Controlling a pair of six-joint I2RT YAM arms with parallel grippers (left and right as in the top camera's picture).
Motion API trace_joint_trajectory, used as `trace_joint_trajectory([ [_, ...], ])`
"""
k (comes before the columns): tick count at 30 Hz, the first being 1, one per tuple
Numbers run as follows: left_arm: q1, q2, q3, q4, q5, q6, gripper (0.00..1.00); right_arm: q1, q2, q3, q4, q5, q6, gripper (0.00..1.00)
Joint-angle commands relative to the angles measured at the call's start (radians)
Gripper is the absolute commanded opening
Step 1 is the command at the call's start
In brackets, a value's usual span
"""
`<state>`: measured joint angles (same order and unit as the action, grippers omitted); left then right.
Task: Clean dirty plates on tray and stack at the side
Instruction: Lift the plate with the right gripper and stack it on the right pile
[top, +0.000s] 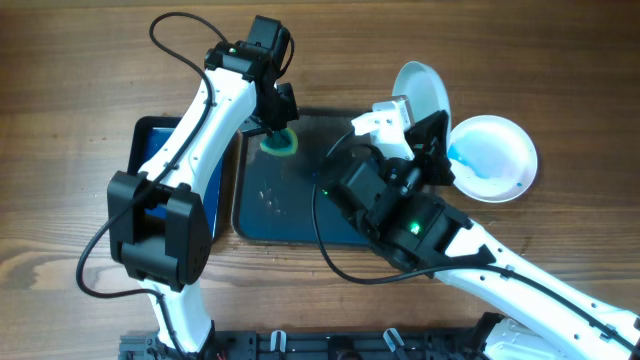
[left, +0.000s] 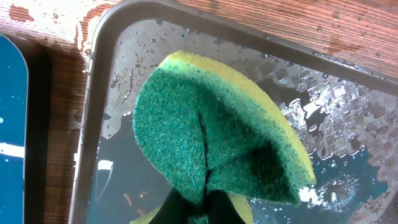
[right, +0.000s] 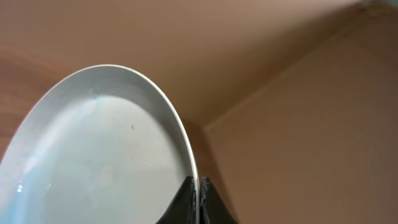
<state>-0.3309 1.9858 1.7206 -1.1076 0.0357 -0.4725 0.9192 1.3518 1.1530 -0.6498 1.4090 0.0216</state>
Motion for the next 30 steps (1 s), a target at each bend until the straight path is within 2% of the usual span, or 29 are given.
trace_joint_trajectory([
  [1,0.002,-0.016,-0.002,-0.003,-0.003,0.017,0.04,-0.028,-0.014,0.018,-0.048,-0.404,0.135,0.04],
  [4,0.002,-0.016,-0.002,-0.004,-0.003,0.017,0.04,-0.148,-0.007,0.008,-0.096,-0.785,0.389,0.04],
  [6,0.002,-0.016,-0.002,-0.004,-0.003,0.017,0.04,-0.266,0.0,-0.011,-0.088,-0.964,0.432,0.04],
  [12,0.002,-0.016,-0.002,-0.004,-0.003,0.017,0.04,-0.728,0.001,-0.022,-0.111,-1.454,0.435,0.04],
  [15,0.002,-0.016,-0.002,-0.004,-0.003,0.021,0.04,-0.953,0.001,-0.046,-0.121,-1.477,0.46,0.04],
  [20,0.001,-0.016,-0.002,-0.004,-0.003,0.021,0.04,-1.218,0.016,-0.168,-0.064,-1.399,0.529,0.04],
  [23,0.001,-0.016,-0.002,-0.003,-0.003,0.021,0.04,-1.268,0.027,-0.267,0.048,-1.398,0.528,0.04],
  [28,0.001,-0.016,-0.002,-0.004,-0.003,0.021,0.04,-1.271,0.056,-0.37,0.187,-1.344,0.528,0.04],
  [29,0.001,-0.016,-0.002,-0.003,-0.003,0.021,0.04,-1.27,0.059,-0.374,0.194,-1.347,0.525,0.06],
  [30,0.001,-0.016,-0.002,-0.003,-0.003,0.021,0.04,-1.27,0.061,-0.373,0.195,-1.347,0.519,0.14],
])
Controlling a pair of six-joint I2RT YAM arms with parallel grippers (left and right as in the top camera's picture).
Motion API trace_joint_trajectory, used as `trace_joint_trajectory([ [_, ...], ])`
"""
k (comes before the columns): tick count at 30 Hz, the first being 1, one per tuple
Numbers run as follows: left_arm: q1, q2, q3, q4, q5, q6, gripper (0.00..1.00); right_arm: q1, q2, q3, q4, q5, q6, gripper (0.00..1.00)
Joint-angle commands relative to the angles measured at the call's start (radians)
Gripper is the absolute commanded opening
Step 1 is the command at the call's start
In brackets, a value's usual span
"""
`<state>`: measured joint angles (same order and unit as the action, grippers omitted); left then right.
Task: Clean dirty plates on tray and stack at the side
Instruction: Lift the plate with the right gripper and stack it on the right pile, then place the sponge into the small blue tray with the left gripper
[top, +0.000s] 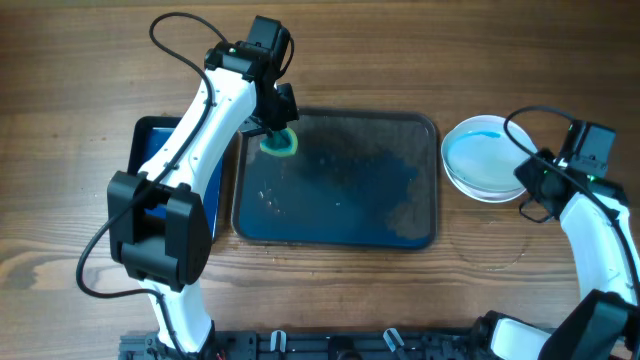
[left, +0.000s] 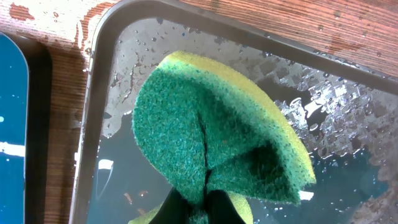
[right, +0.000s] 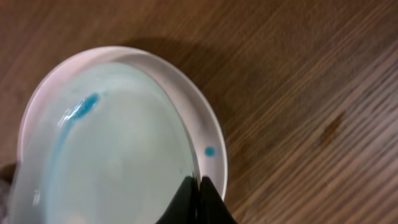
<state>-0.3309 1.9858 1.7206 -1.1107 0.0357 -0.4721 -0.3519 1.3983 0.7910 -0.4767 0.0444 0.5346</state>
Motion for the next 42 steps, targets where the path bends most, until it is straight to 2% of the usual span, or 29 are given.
trace_joint_trajectory([
  [1,0.001,-0.016,-0.002,0.0,-0.003,0.021,0.04,0.001,0.014,-0.011,0.024,0.017,-0.006,0.26],
  [2,0.002,-0.016,-0.002,0.0,-0.003,0.023,0.04,0.001,0.014,-0.011,0.03,0.009,-0.018,0.45],
  [3,0.004,-0.016,-0.002,0.002,-0.011,0.024,0.04,0.001,0.013,-0.01,0.032,-0.002,-0.019,0.58],
  [6,0.029,-0.026,-0.002,-0.005,-0.075,0.026,0.04,0.001,0.003,0.031,0.021,-0.155,-0.077,0.8],
  [9,0.094,-0.059,-0.002,-0.051,-0.071,0.076,0.04,0.007,-0.025,0.11,-0.039,-0.324,-0.137,1.0],
  [10,0.119,-0.069,-0.002,-0.076,-0.074,0.1,0.04,0.019,-0.036,0.138,-0.061,-0.364,-0.156,1.0],
  [13,0.216,-0.078,-0.002,-0.201,-0.075,0.284,0.04,0.105,-0.062,0.221,-0.13,-0.422,-0.23,1.0],
  [16,0.305,-0.072,-0.014,-0.251,-0.082,0.359,0.04,0.193,-0.063,0.24,-0.147,-0.407,-0.267,1.0],
  [20,0.415,-0.072,-0.141,-0.143,-0.082,0.365,0.04,0.333,-0.063,0.24,-0.174,-0.278,-0.273,1.0],
  [24,0.459,-0.072,-0.27,-0.05,-0.082,0.368,0.06,0.394,-0.063,0.24,-0.2,-0.198,-0.317,1.0],
  [25,0.461,-0.072,-0.288,-0.041,-0.082,0.368,0.12,0.4,-0.063,0.24,-0.206,-0.196,-0.332,1.0],
  [26,0.462,-0.072,-0.296,-0.039,-0.083,0.368,0.32,0.403,-0.063,0.24,-0.211,-0.197,-0.337,1.0],
  [27,0.463,-0.072,-0.296,-0.04,-0.084,0.368,0.4,0.403,-0.063,0.24,-0.215,-0.197,-0.336,1.0],
  [28,0.463,-0.073,-0.295,-0.037,-0.096,0.367,0.64,0.403,-0.063,0.24,-0.218,-0.198,-0.336,1.0],
  [29,0.463,-0.077,-0.291,-0.037,-0.109,0.367,0.7,0.403,-0.063,0.24,-0.22,-0.203,-0.336,1.0],
  [33,0.462,-0.1,-0.184,-0.103,-0.142,0.367,0.8,0.403,-0.064,0.346,-0.373,-0.205,-0.34,1.0],
  [38,0.446,-0.198,0.027,-0.249,-0.088,0.356,0.81,0.403,-0.071,0.623,-0.587,-0.201,-0.352,1.0],
  [40,0.437,-0.268,0.059,-0.262,-0.017,0.356,1.0,0.403,-0.083,0.769,-0.671,-0.201,-0.35,1.0],
  [42,0.433,-0.322,0.059,-0.263,-0.01,0.357,1.0,0.403,-0.101,0.887,-0.722,-0.201,-0.348,1.0],
])
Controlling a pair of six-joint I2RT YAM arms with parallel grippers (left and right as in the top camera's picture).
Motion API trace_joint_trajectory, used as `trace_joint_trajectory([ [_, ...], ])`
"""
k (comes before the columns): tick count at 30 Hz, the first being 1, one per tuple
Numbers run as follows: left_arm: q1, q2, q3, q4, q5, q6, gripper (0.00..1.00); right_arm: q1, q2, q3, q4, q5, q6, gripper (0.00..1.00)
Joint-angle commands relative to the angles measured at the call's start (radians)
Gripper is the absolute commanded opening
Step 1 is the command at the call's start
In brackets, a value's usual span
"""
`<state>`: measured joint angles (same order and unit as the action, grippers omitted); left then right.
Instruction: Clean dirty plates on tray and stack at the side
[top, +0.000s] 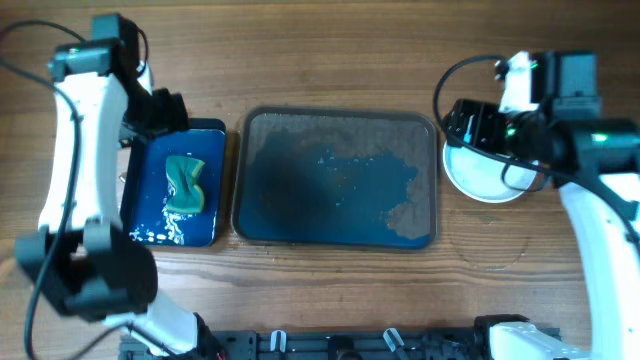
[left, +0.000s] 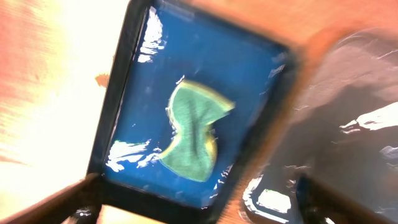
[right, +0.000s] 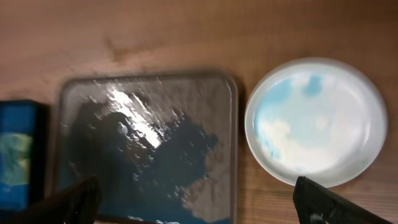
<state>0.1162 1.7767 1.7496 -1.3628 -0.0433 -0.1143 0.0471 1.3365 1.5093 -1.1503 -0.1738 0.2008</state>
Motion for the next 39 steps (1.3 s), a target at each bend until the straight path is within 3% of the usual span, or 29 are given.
trace_joint_trajectory([
  [1,-0.014,-0.132,0.03,-0.01,0.069,-0.002,1.0,0.004,-0.052,0.212,-0.056,0.017,-0.014,1.0],
  [4,-0.013,-0.161,0.03,-0.011,0.069,-0.001,1.0,0.004,-0.108,0.308,-0.043,0.014,-0.008,1.0],
  [11,-0.013,-0.159,0.03,-0.011,0.069,-0.001,1.0,0.004,-0.248,0.319,-0.018,-0.052,0.391,1.0],
  [14,-0.013,-0.159,0.03,-0.011,0.069,-0.001,1.0,0.004,-0.257,0.319,-0.018,-0.052,0.482,1.0],
  [20,-0.013,-0.159,0.03,-0.011,0.069,-0.001,1.0,0.004,-0.235,0.315,-0.023,-0.016,0.499,1.0],
  [23,-0.013,-0.159,0.03,-0.011,0.069,-0.001,1.0,0.01,-0.249,0.264,-0.032,0.096,0.472,1.0],
  [27,-0.013,-0.159,0.03,-0.011,0.069,-0.001,1.0,0.019,-0.36,0.002,0.096,0.248,0.447,1.0],
  [33,-0.013,-0.159,0.03,-0.011,0.069,-0.001,1.0,0.019,-0.649,-0.639,0.76,0.085,0.122,1.0],
  [36,-0.013,-0.159,0.03,-0.011,0.069,-0.001,1.0,0.019,-0.821,-0.975,1.015,0.084,0.111,1.0],
  [39,-0.013,-0.159,0.03,-0.011,0.069,-0.001,1.0,0.019,-0.937,-1.143,1.099,0.09,0.114,1.0],
])
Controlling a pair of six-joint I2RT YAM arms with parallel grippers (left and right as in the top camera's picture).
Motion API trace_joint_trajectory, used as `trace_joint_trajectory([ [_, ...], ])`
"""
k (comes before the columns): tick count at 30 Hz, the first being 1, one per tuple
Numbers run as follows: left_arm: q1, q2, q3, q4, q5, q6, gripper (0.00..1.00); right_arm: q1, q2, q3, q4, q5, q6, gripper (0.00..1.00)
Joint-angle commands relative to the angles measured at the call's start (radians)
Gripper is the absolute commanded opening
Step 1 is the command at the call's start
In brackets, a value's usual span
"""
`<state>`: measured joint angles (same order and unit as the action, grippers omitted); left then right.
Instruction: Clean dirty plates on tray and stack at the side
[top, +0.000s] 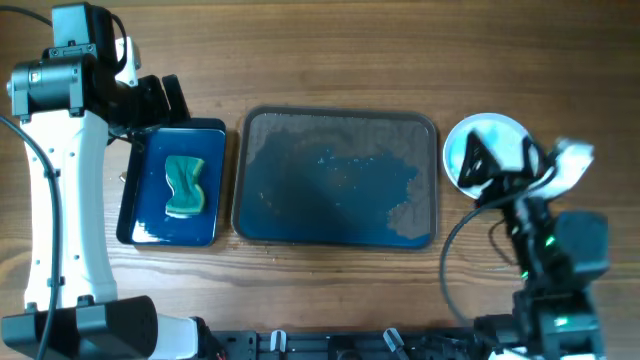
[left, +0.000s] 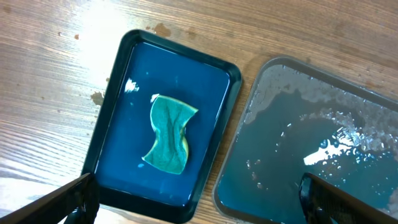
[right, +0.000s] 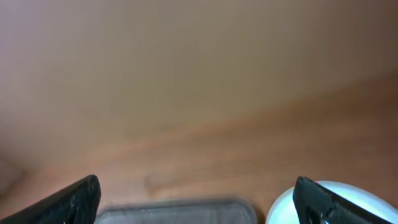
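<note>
The grey tray (top: 300, 200) lies wet in the middle of the table, with no plate on it; it also shows as the grey tray (left: 311, 155). White plates (top: 478, 140) sit stacked to its right, smeared blue and partly hidden under my right gripper (top: 498, 165). That right gripper (right: 199, 202) is open, with the plates (right: 351, 199) at its lower right. The green sponge (top: 184, 186) lies in the blue dish (top: 215, 150). My left gripper (top: 155, 100) hangs open above that dish; in the left wrist view the left gripper (left: 199, 205) holds nothing and the sponge (left: 169, 134) lies below.
Bare wooden table surrounds the trays. The blue dish (left: 230, 93) stands close against the grey tray's left rim. A black rail runs along the table's front edge. The right arm's body and cable hang over the table's front right.
My right arm has drawn back to the front right, and its camera now looks across the table rather than straight down. The left gripper sits slightly farther back. Sponge and plates have not moved.
First my left gripper held the sponge over the tray's far left corner while the right held a white plate by its rim. The plate then lay on the other plate. Later the sponge lay in the blue dish with both grippers open, as they are now.
</note>
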<state>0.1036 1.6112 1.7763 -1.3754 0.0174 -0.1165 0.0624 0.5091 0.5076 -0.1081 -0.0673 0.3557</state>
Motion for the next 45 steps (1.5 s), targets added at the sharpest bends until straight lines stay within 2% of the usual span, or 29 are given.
trace_joint_trajectory([
  [1,-0.001,0.006,0.003,0.002,0.008,0.001,1.0,0.004,-0.156,-0.201,0.087,-0.016,-0.039,1.0],
  [5,-0.001,0.006,0.003,0.002,0.008,0.001,1.0,0.019,-0.306,-0.381,0.181,-0.015,-0.039,1.0],
  [10,-0.001,0.006,0.003,0.002,0.008,0.001,1.0,0.045,-0.412,-0.504,0.226,0.014,-0.038,1.0],
  [14,-0.001,0.006,0.003,0.002,0.008,0.001,1.0,0.049,-0.475,-0.503,0.109,0.013,0.007,1.0],
  [18,-0.001,0.006,0.003,0.002,0.008,0.001,1.0,0.049,-0.506,-0.502,0.11,0.014,0.068,1.0],
  [39,-0.001,-0.024,0.003,0.003,-0.018,0.001,1.0,0.049,-0.489,-0.502,0.11,0.014,0.066,1.0],
  [41,-0.004,-0.08,-0.01,0.048,-0.006,0.001,1.0,0.049,-0.489,-0.502,0.11,0.014,0.066,1.0],
  [45,-0.05,-0.304,-0.208,0.365,0.01,0.008,1.0,0.049,-0.489,-0.502,0.11,0.014,0.067,1.0],
])
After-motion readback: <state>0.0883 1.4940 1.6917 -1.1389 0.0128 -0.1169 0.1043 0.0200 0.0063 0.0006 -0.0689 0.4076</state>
